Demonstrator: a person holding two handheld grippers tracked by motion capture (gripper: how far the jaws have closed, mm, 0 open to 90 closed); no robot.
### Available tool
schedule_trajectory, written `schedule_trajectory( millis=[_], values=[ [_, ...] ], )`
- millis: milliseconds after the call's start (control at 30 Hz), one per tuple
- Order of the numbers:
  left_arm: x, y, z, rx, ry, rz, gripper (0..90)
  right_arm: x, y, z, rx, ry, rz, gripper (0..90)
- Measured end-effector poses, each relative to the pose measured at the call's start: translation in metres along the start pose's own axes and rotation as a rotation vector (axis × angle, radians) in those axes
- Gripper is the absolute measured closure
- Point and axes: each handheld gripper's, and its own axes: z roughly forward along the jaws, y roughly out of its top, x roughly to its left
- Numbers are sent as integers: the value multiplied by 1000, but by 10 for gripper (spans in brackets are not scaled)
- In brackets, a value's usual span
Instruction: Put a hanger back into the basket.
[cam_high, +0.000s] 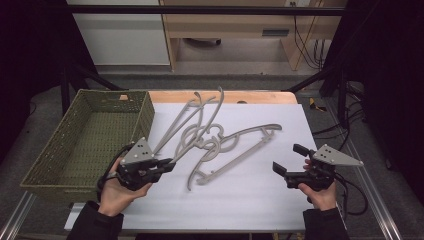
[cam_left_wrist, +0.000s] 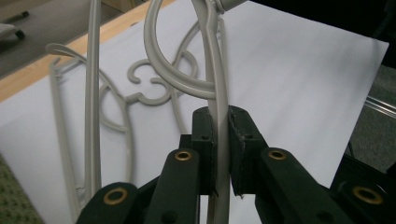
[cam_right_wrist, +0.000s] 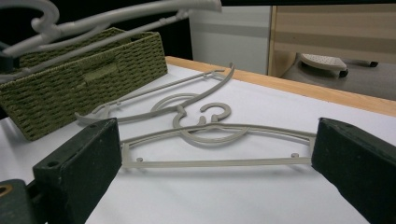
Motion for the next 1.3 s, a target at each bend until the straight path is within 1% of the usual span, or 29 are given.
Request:
schedule_trajectory(
  millis=[100, 267, 333, 400, 433, 567, 600, 633, 700, 767, 833, 900, 933, 967, 1000, 1067, 1100, 1133, 1167, 1200, 1300],
  values=[
    [7, 0, -9, -18, 16, -13, 820, 0, 0, 1, 7, -3, -2, 19],
    [15, -2, -19, -40, 41, -33, 820, 1, -1, 2, 11, -4, -2, 19],
    [19, -1, -21, -41, 54, -34, 820, 1, -1, 2, 13, -3, -1, 19],
    [26, -1, -25, -51, 71, -47, 820, 1, -1, 3, 16, -5, -2, 18],
    [26, -1, -25, -51, 71, -47, 820, 1, -1, 3, 16, -5, -2, 18],
    [37, -1, -31, -56, 93, -58, 820, 2, -1, 4, 16, -1, 1, 18],
    [43, 0, -35, -57, 104, -64, 820, 2, -1, 4, 17, -1, 2, 18],
    [43, 0, -35, -57, 104, -64, 820, 2, -1, 4, 17, -1, 2, 18],
    [51, 2, -39, -59, 115, -69, 820, 2, -2, 5, 20, 0, -2, 18],
    [62, 3, -46, -62, 120, -73, 820, 2, -2, 5, 22, -3, -3, 18],
    [70, 3, -50, -63, 116, -76, 820, 2, -2, 5, 21, -5, -5, 18],
    [79, 3, -56, -60, 121, -79, 820, 1, -2, 4, 20, -7, -2, 18],
    [79, 3, -56, -60, 121, -79, 820, 1, -2, 4, 20, -7, -2, 18],
    [85, 2, -60, -54, 133, -80, 820, 1, -2, 5, 22, -5, -3, 18],
    [85, 2, -60, -54, 133, -80, 820, 1, -2, 5, 23, -6, -6, 18],
    [94, 0, -67, -38, 144, -74, 819, 2, -2, 5, 25, -10, -7, 17],
    [94, 0, -67, -38, 144, -74, 819, 2, -2, 6, 27, -10, -3, 18],
    [97, -1, -69, -38, 145, -81, 819, 2, -2, 6, 27, -10, -3, 18],
    [103, -2, -72, -24, 151, -84, 819, 1, -2, 6, 28, -11, -3, 17],
    [103, -2, -72, -24, 151, -84, 819, 1, -2, 6, 28, -11, -4, 18],
    [111, -6, -76, 1, 173, -80, 819, 1, -2, 6, 27, -11, -2, 17]
  ],
)
